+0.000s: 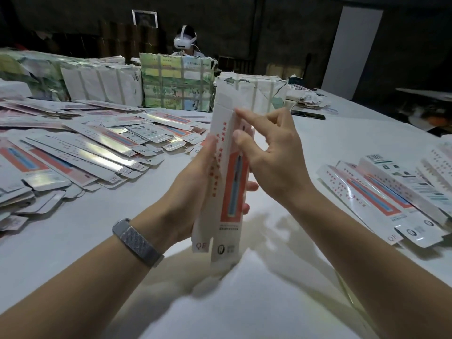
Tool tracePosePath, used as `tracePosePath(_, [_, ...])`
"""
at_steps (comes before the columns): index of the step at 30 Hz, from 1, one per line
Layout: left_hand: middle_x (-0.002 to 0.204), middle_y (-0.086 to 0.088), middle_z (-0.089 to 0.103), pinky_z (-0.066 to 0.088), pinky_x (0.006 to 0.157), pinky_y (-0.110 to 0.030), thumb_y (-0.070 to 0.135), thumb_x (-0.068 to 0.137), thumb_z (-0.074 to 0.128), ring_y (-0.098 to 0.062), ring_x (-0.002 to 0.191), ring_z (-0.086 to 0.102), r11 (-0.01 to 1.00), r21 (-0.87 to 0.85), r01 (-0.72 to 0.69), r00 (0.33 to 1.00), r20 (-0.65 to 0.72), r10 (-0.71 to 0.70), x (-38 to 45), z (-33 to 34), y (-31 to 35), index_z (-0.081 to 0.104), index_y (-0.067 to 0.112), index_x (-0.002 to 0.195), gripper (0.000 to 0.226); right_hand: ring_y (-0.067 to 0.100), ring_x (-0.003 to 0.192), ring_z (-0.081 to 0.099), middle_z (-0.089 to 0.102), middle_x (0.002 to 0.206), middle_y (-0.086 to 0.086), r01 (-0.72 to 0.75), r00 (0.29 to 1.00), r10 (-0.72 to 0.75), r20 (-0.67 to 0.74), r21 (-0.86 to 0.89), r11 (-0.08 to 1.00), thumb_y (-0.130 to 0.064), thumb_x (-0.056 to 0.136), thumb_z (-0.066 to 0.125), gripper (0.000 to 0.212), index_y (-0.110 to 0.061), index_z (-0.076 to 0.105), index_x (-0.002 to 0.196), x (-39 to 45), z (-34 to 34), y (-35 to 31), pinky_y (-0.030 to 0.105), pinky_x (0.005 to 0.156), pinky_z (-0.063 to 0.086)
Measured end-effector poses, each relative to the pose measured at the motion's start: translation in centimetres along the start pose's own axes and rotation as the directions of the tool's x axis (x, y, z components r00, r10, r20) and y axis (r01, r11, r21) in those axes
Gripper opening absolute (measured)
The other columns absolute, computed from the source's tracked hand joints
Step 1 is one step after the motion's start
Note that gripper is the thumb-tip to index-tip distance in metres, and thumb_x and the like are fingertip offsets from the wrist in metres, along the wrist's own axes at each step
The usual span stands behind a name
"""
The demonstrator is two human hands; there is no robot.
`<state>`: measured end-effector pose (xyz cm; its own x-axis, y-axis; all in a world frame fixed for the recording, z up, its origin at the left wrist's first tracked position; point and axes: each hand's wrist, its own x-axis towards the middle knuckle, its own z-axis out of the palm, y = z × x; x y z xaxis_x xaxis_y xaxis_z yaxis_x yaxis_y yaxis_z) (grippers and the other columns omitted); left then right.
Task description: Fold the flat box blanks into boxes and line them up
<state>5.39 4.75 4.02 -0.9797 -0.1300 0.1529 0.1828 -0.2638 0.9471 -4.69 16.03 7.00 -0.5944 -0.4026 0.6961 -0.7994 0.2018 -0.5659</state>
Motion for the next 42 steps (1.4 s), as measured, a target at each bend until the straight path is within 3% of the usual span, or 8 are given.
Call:
tracePosePath(3, [0.095, -0.01, 0.074, 0.06, 0.066, -0.044, 0.074, 0.09, 0.022, -0.027, 0.081, 0.073, 1.0, -0.005, 0.019, 1.0, 0.024, -0.019, 0.1, 0.1, 0.0, 0.076, 0.026, 0.105, 0.074, 0.002, 0.082, 0.052, 0.039, 0.086, -0.015, -0.064, 0.998, 0.061, 0.025, 0.164, 0.984, -0.037, 0.093, 0.063, 0.032, -0.028, 0.065, 0.124, 0.0, 0.0, -0.6, 0.034, 0.07, 0.058])
tracePosePath(9, [0.084, -0.01, 0.068, 0.056, 0.057, -0.036, 0.077, 0.082, 0.053, -0.022, 0.067, 0.065, 0.994, 0.098, 0.039, 0.998, -0.057, -0.033, 0.2, 1.4, -0.5, 0.064, 0.011, 0.112, 0.073, -0.002, 0.061, 0.046, 0.047, 0.061, -0.025, -0.06, 0.996, 0.079, -0.033, 0.392, 0.918, -0.028, 0.089, 0.067, 0.01, -0.02, 0.06, 0.087, 0.3, -0.6, -0.9, 0.016, 0.058, 0.043])
tracePosePath(15, [0.079, -0.002, 0.065, 0.056, 0.064, -0.029, 0.024, 0.06, 0.081, -0.017, 0.069, 0.061, 0.98, 0.177, -0.094, 0.995, -0.019, 0.098, 0.4, 0.9, 0.0, 0.054, 0.012, 0.123, 0.069, 0.013, 0.088, 0.053, 0.05, 0.097, -0.003, -0.06, 0.995, 0.084, -0.044, 0.402, 0.914, -0.044, 0.088, 0.061, 0.026, -0.034, 0.058, 0.112, 0.1, -0.2, -1.0, 0.023, 0.076, 0.054])
tracePosePath(19, [0.077, -0.007, 0.066, 0.057, 0.064, -0.029, 0.037, 0.075, 0.066, -0.017, 0.066, 0.062, 0.995, -0.089, -0.046, 0.997, -0.074, 0.039, 0.0, 0.5, 0.3, 0.059, 0.012, 0.118, 0.05, 0.005, 0.089, 0.059, 0.055, 0.102, -0.001, -0.177, 0.983, 0.134, 0.123, 0.47, 0.865, -0.034, 0.089, 0.051, 0.044, -0.032, 0.045, 0.132, -0.2, 0.3, -0.7, 0.016, 0.07, 0.049])
tracePosePath(25, [0.078, -0.005, 0.068, 0.058, 0.058, -0.033, 0.053, 0.078, 0.059, -0.019, 0.065, 0.071, 0.985, -0.145, -0.096, 0.977, -0.205, 0.065, 0.2, 0.8, -0.1, 0.051, 0.016, 0.131, 0.065, 0.027, 0.103, 0.068, 0.065, 0.122, 0.009, -0.255, 0.951, 0.084, 0.296, 0.604, 0.755, -0.029, 0.098, 0.041, 0.042, -0.042, 0.045, 0.138, -1.1, 1.5, -0.9, 0.044, 0.083, 0.06])
tracePosePath(30, [0.08, 0.004, 0.072, 0.06, 0.073, -0.041, 0.06, 0.08, 0.052, -0.017, 0.079, 0.075, 0.991, 0.135, -0.02, 0.974, -0.222, 0.049, 0.8, 0.4, -0.5, 0.044, 0.025, 0.125, 0.058, 0.023, 0.095, 0.072, 0.072, 0.11, -0.011, -0.289, 0.947, 0.128, 0.296, 0.605, 0.742, -0.032, 0.094, 0.047, 0.039, -0.043, 0.05, 0.131, -1.0, 1.2, -0.6, 0.033, 0.074, 0.06])
tracePosePath(35, [0.091, 0.001, 0.073, 0.06, 0.064, -0.051, 0.044, 0.092, 0.061, -0.014, 0.08, 0.073, 0.9, 0.37, -0.232, 0.909, -0.246, 0.336, 1.1, -0.6, -0.1, 0.022, 0.039, 0.137, 0.059, 0.026, 0.094, 0.072, 0.071, 0.114, -0.002, -0.307, 0.945, 0.16, 0.287, 0.597, 0.742, -0.029, 0.097, 0.049, 0.043, -0.041, 0.047, 0.138, -1.0, 1.2, -0.2, 0.041, 0.078, 0.061])
tracePosePath(42, [0.093, 0.003, 0.075, 0.063, 0.065, -0.039, 0.033, 0.103, 0.048, -0.019, 0.083, 0.075, 0.898, 0.355, -0.26, 0.93, -0.159, 0.332, 0.8, -1.9, 1.2, 0.036, 0.038, 0.143, 0.042, 0.031, 0.093, 0.069, 0.061, 0.111, 0.025, -0.339, 0.917, 0.111, 0.384, 0.599, 0.726, -0.024, 0.093, 0.047, 0.042, -0.049, 0.046, 0.127, -0.9, 0.9, 0.0, 0.06, 0.089, 0.053])
